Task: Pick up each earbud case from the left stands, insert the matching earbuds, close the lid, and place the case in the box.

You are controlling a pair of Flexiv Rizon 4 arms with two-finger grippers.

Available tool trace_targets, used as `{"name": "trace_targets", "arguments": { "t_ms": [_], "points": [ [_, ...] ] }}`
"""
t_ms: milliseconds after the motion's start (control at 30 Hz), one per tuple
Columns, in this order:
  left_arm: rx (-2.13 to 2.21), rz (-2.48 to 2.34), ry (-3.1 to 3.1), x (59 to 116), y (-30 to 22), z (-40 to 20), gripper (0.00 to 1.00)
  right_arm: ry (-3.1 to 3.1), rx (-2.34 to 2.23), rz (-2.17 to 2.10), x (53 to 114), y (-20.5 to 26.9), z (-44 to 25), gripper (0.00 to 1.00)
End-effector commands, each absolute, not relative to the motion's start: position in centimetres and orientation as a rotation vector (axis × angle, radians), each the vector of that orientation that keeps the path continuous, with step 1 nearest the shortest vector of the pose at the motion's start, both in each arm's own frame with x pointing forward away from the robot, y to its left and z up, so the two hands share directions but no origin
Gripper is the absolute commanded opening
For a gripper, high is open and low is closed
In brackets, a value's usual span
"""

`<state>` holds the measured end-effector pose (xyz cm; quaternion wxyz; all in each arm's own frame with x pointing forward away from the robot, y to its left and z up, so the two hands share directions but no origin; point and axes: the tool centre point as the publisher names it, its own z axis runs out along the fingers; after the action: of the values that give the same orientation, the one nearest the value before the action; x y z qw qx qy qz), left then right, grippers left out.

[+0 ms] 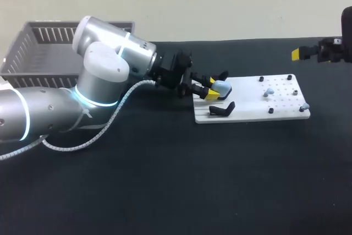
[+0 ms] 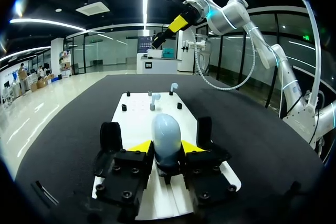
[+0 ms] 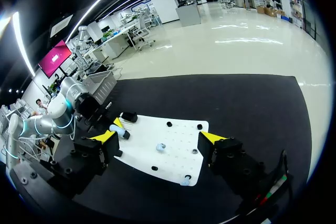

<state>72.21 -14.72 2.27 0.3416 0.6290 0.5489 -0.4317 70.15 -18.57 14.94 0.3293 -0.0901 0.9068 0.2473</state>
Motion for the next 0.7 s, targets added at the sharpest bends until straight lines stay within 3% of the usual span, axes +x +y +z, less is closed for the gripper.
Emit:
{"name": "trace_targets", "arguments": {
  "t_ms": [33, 533, 700],
  "points": [
    [1.637, -1.122, 1.419, 72.14, -14.93, 2.18, 0.39, 2.373, -0.236, 0.645, 70.11, -18.58, 14.96, 1.00],
    [1.649, -1.122, 1.408, 72.28, -15.14, 2.15, 0.40, 2.373, -0.236, 0.645, 70.11, -18.58, 14.96, 1.00],
    [1.656, -1.115, 1.409, 72.41, -15.11, 2.09, 0.09, 2.373, -0.236, 0.645, 70.11, -18.58, 14.96, 1.00]
  ]
}}
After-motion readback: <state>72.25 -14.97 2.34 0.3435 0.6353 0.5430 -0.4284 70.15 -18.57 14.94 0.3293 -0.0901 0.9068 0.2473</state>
